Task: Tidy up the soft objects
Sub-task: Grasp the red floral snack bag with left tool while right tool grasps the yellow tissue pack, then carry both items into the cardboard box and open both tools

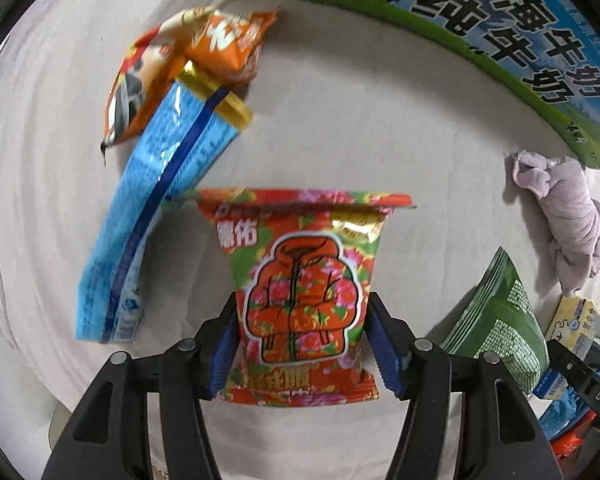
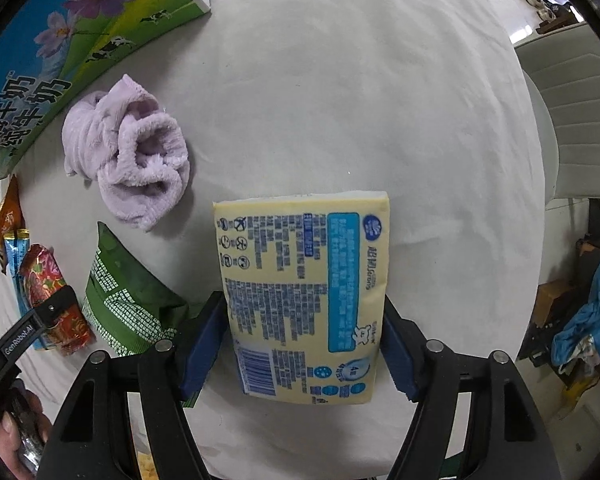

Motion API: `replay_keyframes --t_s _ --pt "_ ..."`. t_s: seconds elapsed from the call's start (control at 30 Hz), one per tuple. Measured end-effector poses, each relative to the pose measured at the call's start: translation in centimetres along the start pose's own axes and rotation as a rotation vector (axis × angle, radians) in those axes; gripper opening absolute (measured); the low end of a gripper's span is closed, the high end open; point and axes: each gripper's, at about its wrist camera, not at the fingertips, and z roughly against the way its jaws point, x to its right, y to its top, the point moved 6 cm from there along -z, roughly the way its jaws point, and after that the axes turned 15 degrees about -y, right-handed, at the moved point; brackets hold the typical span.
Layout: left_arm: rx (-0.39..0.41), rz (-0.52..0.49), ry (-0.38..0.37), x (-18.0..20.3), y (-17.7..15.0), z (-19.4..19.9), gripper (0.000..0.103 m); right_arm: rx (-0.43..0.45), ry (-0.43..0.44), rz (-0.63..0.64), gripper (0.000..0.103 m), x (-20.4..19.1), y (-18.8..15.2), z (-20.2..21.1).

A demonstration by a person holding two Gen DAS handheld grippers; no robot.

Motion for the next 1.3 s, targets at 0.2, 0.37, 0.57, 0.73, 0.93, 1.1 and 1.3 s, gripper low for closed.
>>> replay_keyframes --t_s 0.2,0.37,0.57,0.73,0.93,1.1,1.3 --pt "0.015 -0.025 -0.003 0.0 1.4 0.9 0.045 0.019 -0.016 0.006 0.066 -0.9 -0.6 -0.8" --pt "0.028 -0.057 0.006 2.2 1.0 3.8 0.044 0.044 -0.011 0.026 0.066 -1.0 -1.7 0.2" --pt "0.071 -0.111 -0.015 5.6 -1.8 7.7 0.044 0.101 0.043 0.054 0.066 -1.6 -3.3 3.5" --pt "0.119 -0.165 -0.074 9.2 -2.6 12.6 0.044 0.161 0.111 0.087 0.066 -2.4 -4.0 8.0" --pt "0.172 -0.261 -0.148 13.7 -1.9 20.2 0.044 0.232 0.206 0.124 0.066 -4.0 -3.6 14.9" --pt "0.173 -0.328 -0.222 15.7 1.5 24.3 0.044 0.292 0.244 0.140 0.066 -5.2 -1.4 20.6" --pt "0.202 -0.399 -0.212 16.4 10.6 23.8 0.044 0.352 0.179 0.116 0.066 -7.6 4.7 23.7"
